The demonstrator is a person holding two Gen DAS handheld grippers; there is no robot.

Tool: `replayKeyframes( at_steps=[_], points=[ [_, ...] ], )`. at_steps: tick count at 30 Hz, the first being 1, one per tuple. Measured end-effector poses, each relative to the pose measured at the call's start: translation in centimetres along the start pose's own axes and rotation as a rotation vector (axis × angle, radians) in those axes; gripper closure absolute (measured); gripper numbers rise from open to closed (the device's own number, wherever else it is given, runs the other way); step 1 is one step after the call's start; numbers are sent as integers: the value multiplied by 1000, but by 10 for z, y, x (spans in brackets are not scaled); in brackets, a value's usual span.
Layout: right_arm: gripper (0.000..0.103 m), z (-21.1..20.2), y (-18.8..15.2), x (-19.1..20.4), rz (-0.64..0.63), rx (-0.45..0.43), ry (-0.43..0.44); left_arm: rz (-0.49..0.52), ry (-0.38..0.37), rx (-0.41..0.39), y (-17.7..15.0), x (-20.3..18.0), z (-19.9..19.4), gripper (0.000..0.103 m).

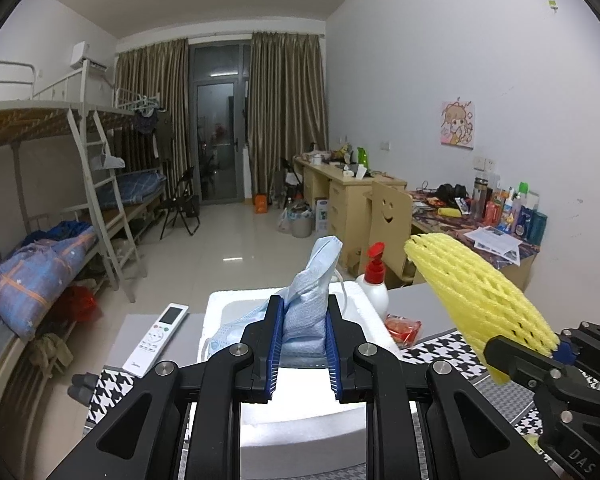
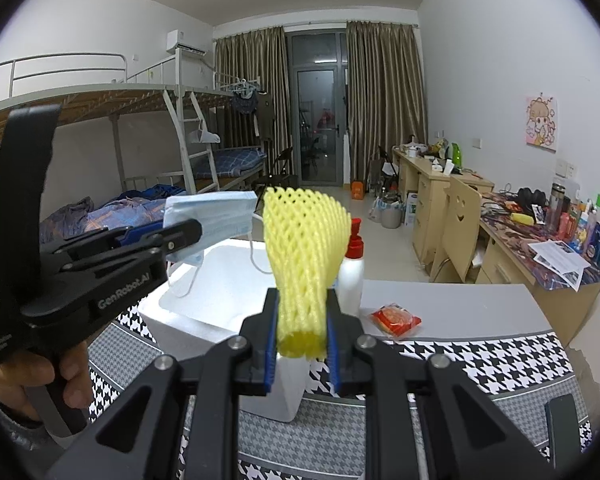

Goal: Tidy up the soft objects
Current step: 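Lift the yellow net and blue mask and carry both toward the white foam box, then open the left tool to drop the blue mask into the foam box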

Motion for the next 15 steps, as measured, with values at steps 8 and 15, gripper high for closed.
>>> replayKeyframes(
  at_steps=[8,15],
  points=[
    [79,10,-1,1,3,20,-17,1,0,49,-8,7,19,74],
    [79,15,2,5,0,30,-27,-21,-7,71,-14,19,20,35]
  ],
)
Point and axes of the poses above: each gripper's, at about its wrist camera, not at the fingertips, and z roughly the way its jaws point, x to its left, y to its top, the point moved 3 cm from there along z, roughly the way its jaws point, and after that the axes turned 3 degrees about -y, right-handed, at the moved point
